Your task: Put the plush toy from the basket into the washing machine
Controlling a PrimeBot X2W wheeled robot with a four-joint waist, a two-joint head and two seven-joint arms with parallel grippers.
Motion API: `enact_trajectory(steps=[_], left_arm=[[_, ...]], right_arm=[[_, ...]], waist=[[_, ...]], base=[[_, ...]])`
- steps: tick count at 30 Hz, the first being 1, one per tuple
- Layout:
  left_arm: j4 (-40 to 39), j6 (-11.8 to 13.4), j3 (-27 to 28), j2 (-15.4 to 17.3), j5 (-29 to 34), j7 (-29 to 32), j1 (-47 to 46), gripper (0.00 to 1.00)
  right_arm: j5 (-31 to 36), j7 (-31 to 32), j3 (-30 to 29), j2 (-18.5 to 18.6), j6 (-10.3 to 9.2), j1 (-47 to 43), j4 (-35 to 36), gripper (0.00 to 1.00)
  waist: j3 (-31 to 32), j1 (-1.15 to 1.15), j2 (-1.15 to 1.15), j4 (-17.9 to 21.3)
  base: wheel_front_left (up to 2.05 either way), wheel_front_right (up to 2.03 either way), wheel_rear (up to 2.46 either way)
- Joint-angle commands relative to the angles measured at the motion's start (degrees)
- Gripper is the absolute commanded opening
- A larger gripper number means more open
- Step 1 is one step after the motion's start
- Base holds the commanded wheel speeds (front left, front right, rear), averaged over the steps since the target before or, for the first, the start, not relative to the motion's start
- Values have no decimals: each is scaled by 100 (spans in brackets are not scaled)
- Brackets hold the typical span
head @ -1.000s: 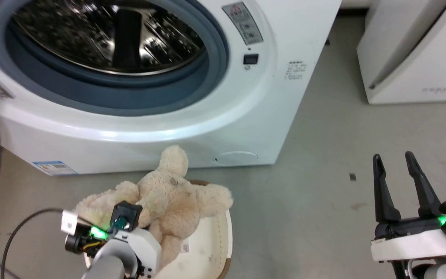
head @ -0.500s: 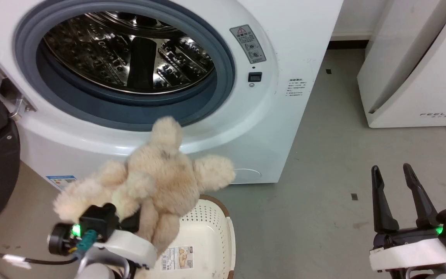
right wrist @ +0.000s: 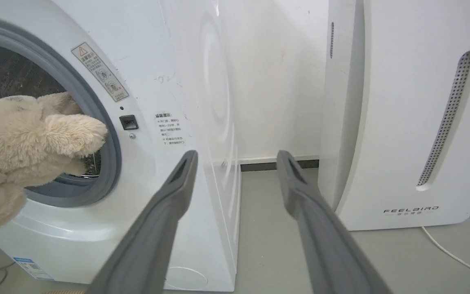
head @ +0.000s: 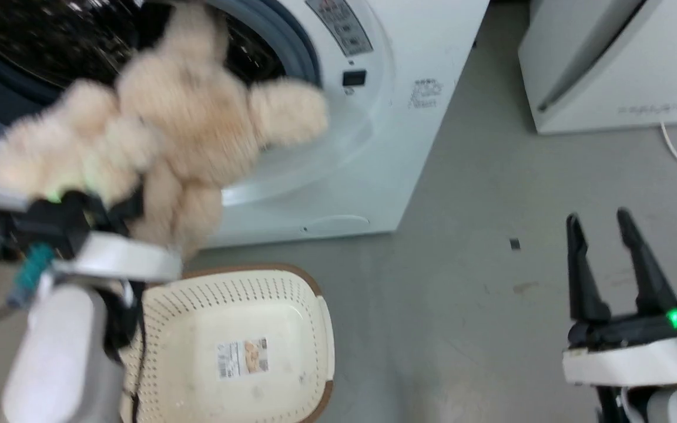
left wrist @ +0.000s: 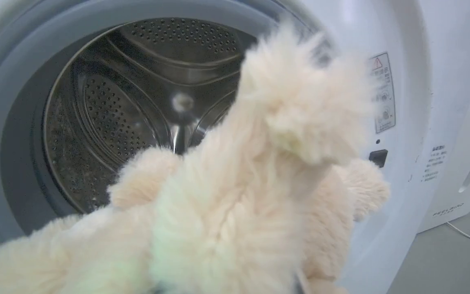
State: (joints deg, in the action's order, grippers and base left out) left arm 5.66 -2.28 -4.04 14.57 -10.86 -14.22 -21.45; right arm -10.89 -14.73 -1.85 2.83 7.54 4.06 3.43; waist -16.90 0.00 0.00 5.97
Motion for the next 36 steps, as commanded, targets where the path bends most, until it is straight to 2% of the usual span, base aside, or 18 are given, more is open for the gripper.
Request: enact_trajectory(steps=[1, 8, 13, 23, 29, 36], left_arm=[[53, -65, 55, 118, -48, 62, -421, 0], [579, -332, -20, 741, 6, 598, -1979, 0], [1097, -466, -255, 1229, 32, 892, -3127, 0], [2259, -518, -1305, 1984, 71, 1200, -5274, 0], [3013, -519, -2072, 2150, -178, 1425, -6190, 0], [3943, -520, -2476, 1997, -802, 1744, -6897, 0]], right_arm=[[-70, -27, -7, 5, -5, 189, 148, 100], [-159, -27, 111, 5, -5, 498, 646, 100], [-213, -27, 144, 5, -5, 607, 743, 100], [-369, -27, 229, 5, -5, 840, 764, 100], [-437, -27, 268, 5, -5, 941, 764, 100], [-466, -27, 323, 5, -5, 1059, 787, 100]], waist=[[-455, 0, 0, 218], [-1333, 0, 0, 435], [-1858, 0, 0, 548], [-2593, 0, 0, 722], [-2870, 0, 0, 776], [-3110, 0, 0, 824]], base=[[0, 0, 0], [0, 0, 0], [0, 0, 0], [0, 0, 0], [0, 0, 0], [0, 0, 0]])
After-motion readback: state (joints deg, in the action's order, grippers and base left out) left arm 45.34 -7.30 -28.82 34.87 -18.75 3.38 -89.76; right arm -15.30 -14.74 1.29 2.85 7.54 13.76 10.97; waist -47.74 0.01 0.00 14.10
